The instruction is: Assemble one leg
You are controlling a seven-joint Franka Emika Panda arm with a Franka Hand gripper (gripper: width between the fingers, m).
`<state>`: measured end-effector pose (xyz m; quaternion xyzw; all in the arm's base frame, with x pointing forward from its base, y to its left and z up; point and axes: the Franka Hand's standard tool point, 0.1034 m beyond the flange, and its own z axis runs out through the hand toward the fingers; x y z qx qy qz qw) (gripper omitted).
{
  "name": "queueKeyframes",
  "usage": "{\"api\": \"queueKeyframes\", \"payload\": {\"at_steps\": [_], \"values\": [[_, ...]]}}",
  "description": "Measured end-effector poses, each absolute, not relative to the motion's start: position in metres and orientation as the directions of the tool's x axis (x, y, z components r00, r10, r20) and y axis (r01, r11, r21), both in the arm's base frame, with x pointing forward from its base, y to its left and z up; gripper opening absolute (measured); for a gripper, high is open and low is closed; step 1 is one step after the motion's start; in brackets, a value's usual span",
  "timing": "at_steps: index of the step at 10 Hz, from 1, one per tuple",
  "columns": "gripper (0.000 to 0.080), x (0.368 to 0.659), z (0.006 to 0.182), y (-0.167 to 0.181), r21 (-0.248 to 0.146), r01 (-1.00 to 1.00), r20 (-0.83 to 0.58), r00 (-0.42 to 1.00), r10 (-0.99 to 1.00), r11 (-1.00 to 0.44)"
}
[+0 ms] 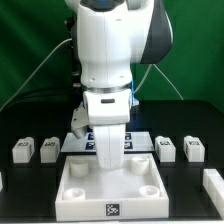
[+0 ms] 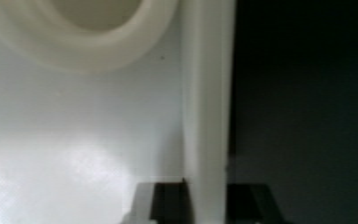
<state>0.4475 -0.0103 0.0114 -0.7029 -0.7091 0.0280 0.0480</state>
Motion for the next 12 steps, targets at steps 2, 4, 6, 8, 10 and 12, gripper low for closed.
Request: {"api": "queueKeyframes", "payload": {"at_steps": [2,4,6,8,10,12], "values": [[0.0067,0.463,0.013,0.003,-0.086,0.996,0.039,-0.025,0.999,0.028],[0.0067,0.472,0.013,0.041,-0.078,0.997,0.057,0.021,0.998,-0.016],[0.0067,0.477,0.013,0.069,-0.073,0.997,0.077,0.02,0.997,-0.015],[0.0067,0.483,0.013,0.073,-0.068,0.998,0.082,0.022,0.996,-0.017],[0.0067,0.494,0.009,0.072,-0.055,0.998,0.091,0.003,0.996,0.002],[0.0067,0.497,0.006,0.072,-0.053,0.998,0.102,-0.016,0.995,0.021]]}}
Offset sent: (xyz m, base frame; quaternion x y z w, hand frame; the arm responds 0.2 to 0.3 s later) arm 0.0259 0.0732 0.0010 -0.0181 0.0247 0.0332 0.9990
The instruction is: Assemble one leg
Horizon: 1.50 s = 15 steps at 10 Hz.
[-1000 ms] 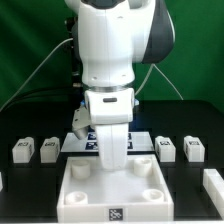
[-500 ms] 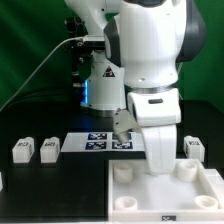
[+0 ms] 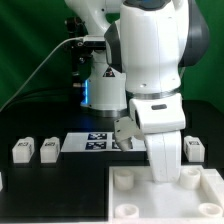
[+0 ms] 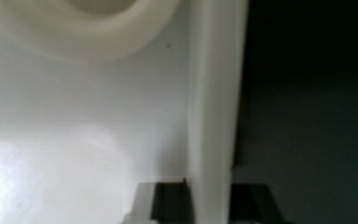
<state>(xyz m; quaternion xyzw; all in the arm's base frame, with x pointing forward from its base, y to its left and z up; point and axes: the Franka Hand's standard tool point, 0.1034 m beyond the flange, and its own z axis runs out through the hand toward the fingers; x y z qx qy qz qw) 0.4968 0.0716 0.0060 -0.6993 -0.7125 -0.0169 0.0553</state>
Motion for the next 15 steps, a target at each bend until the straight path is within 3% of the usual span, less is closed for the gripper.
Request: {"api": "queueKeyframes", "payload": {"at_steps": [3,4,5,7,8,9,10,15], "values": [[0.0066,0.4961,0.0048,0.0709,-0.067,0.998,0.098,0.024,0.995,-0.017],[0.0157,0.496,0.0046,0.0707,-0.067,0.998,0.098,0.025,0.995,-0.018],[0.0157,0.4965,0.005,0.0706,-0.065,0.998,0.098,0.025,0.995,-0.019],[0.0548,0.498,0.0059,0.0705,-0.06,0.998,0.099,0.025,0.995,-0.019],[0.0548,0.4984,0.0061,0.0705,-0.058,0.998,0.099,0.025,0.995,-0.019],[0.0619,0.4986,0.0062,0.0705,-0.057,0.998,0.099,0.025,0.995,-0.02],[0.0641,0.4987,0.0063,0.0705,-0.057,0.998,0.099,0.025,0.995,-0.02],[0.0648,0.4988,0.0063,0.0705,-0.056,0.998,0.099,0.025,0.995,-0.02]]}}
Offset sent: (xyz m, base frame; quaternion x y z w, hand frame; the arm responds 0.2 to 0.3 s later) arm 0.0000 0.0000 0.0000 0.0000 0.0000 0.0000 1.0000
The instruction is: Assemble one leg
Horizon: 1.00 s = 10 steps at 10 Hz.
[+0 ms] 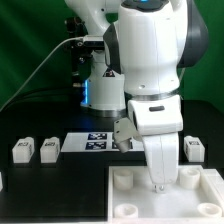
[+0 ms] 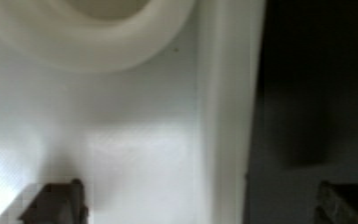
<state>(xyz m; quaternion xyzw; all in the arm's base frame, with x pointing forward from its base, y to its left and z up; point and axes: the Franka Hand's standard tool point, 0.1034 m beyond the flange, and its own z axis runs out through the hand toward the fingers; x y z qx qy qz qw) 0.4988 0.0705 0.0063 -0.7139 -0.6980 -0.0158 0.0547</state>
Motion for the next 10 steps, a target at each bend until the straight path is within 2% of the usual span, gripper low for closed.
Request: {"api": "queueKeyframes", "payload": {"at_steps": [2,3,4,7,10], "values": [[0.0648,0.499,0.007,0.07,-0.056,0.998,0.099,0.031,0.995,-0.025],[0.0648,0.499,0.013,0.069,-0.056,0.992,0.091,0.115,0.989,-0.111],[0.0648,0.495,0.023,0.07,-0.048,0.99,0.084,0.137,0.987,-0.133],[0.0648,0.479,0.054,0.101,-0.055,0.869,0.059,0.494,0.867,-0.492],[0.0648,0.457,0.06,0.156,-0.088,0.616,0.047,0.788,0.614,-0.783]]}}
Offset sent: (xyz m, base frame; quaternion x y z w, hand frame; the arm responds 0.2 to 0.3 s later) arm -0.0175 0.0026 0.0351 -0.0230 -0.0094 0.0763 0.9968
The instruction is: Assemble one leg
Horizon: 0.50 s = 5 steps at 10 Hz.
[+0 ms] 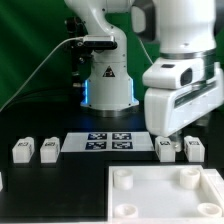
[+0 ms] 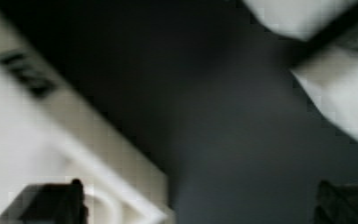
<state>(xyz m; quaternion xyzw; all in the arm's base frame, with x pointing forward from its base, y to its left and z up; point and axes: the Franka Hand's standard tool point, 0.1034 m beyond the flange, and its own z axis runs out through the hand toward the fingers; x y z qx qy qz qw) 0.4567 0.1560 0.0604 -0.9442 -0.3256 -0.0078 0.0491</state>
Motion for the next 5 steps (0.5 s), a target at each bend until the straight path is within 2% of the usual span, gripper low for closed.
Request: {"api": "queueKeyframes", "payload": {"at_steps": [2,4,5], "values": [[0.0648,0.4556,0.0597,0.1616,-0.116,0.416,0.045,0.909,0.414,-0.902],[0.0648,0.455,0.0596,0.1632,-0.13,0.279,0.028,0.96,0.278,-0.951],[0.0648,0.4533,0.0587,0.1653,-0.142,0.143,0.009,0.99,0.143,-0.98]]}}
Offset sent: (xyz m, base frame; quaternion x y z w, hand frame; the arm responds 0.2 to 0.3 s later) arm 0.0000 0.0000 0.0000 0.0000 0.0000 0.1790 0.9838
